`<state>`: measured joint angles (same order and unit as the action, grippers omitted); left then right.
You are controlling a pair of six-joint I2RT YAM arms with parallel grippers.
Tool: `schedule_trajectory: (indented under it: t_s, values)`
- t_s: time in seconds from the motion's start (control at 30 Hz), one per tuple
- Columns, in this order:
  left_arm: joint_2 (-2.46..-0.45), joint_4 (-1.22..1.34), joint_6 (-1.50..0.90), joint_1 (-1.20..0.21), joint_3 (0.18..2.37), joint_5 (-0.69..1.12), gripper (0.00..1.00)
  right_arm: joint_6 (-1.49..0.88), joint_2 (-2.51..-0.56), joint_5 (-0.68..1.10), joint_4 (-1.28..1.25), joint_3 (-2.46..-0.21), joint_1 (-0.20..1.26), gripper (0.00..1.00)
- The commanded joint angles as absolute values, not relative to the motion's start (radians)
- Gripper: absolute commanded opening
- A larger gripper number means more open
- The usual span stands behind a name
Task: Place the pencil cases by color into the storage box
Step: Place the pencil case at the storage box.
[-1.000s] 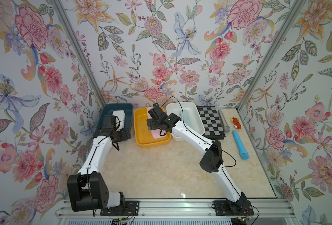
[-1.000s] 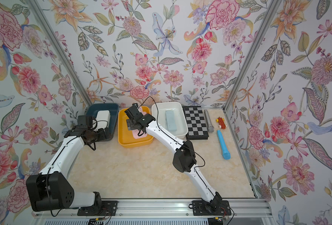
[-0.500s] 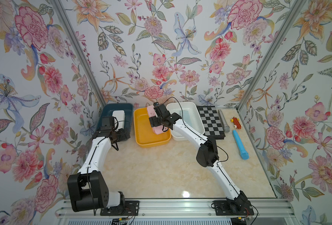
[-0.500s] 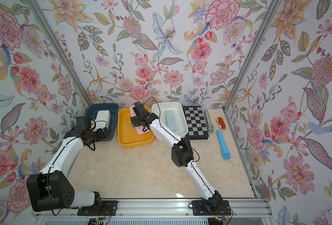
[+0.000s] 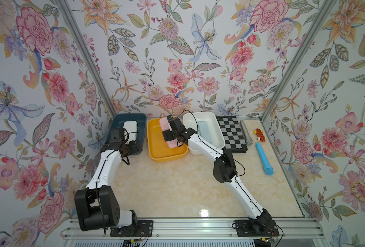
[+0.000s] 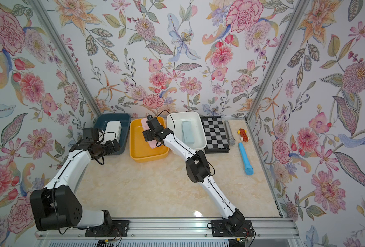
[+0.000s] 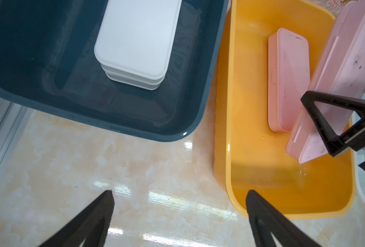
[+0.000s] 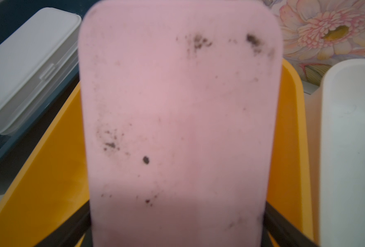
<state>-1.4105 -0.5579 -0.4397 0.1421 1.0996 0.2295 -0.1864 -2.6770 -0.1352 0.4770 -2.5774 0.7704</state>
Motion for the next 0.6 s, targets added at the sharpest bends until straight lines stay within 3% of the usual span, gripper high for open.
schedule_trajectory:
  t_s: [0.0, 0.37, 0.57]
  values:
    - [-1.426, -0.549, -0.458, 0.155, 1.090, 0.254, 0.98, -0.171, -2.692, -0.142, 0.420, -2.588, 0.762, 0.84]
    - [-1.433, -0.543, -0.463, 0.167, 1.088, 0.275, 0.98, -0.147, -2.724, -0.125, 0.379, -2.590, 0.753, 1.00]
    - [-1.434, -0.540, -0.465, 0.173, 1.086, 0.284, 0.98, -0.163, -2.735, -0.095, 0.362, -2.602, 0.732, 1.00]
